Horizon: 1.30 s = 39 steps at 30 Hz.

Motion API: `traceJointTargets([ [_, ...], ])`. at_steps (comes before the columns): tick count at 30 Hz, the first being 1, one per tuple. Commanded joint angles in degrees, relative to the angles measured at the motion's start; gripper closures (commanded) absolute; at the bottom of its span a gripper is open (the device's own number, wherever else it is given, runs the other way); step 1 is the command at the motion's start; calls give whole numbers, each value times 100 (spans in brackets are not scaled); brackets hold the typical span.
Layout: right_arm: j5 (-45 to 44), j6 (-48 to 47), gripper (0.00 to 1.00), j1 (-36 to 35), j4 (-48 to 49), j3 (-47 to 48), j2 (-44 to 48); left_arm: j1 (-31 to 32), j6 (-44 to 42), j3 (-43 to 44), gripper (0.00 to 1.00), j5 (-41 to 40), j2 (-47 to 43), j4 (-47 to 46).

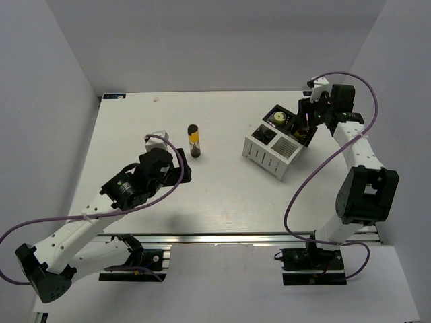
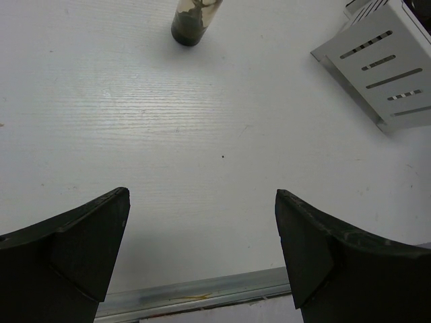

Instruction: Organize the condiment bottles

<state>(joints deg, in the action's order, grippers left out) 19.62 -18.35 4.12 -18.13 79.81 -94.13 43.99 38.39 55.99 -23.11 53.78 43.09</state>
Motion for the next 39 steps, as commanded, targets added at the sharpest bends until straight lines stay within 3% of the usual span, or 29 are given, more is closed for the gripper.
traceJointTargets([
  [1,-2,-72,36,10,284,26,149,5,-16,114,2,17,-87,-117],
  [9,235,15,38,1,153,491,728,13,-112,211,2,-18,-8,-161],
  [12,691,-19,41,1,-49,781,1001,5,-165,298,2,-70,167,-152],
  [16,1981,-28,46,-51,-112,528,1458,5,-253,571,3,-281,501,15],
  [22,2362,-98,54,-725,-296,-254,2056,5,-490,922,3,-510,976,-64],
  [25,2284,-73,61,-1097,-226,-738,2390,-13,-596,1230,4,-615,1380,6],
  [28,2327,146,76,-1282,-121,-1011,2566,-74,-719,1485,6,-563,1740,-38],
  [29,2354,208,83,-1300,-103,-1055,2610,-161,-736,1546,14,-519,1820,-46],
  [31,2398,296,86,-1343,-85,-1178,2671,-276,-798,1739,25,-344,2048,-55],
  [33,2407,341,85,-1379,-85,-1266,2777,-478,-850,1967,36,-203,2198,-38],
  [34,2389,358,81,-1405,-68,-1379,2812,-583,-860,2038,36,-107,2346,-12],
  [35,2380,437,68,-1414,-33,-1441,2873,-628,-860,2117,35,-62,2435,6],
  [39,2310,560,54,-1467,116,-1714,3005,-891,-956,2487,13,184,2935,112],
])
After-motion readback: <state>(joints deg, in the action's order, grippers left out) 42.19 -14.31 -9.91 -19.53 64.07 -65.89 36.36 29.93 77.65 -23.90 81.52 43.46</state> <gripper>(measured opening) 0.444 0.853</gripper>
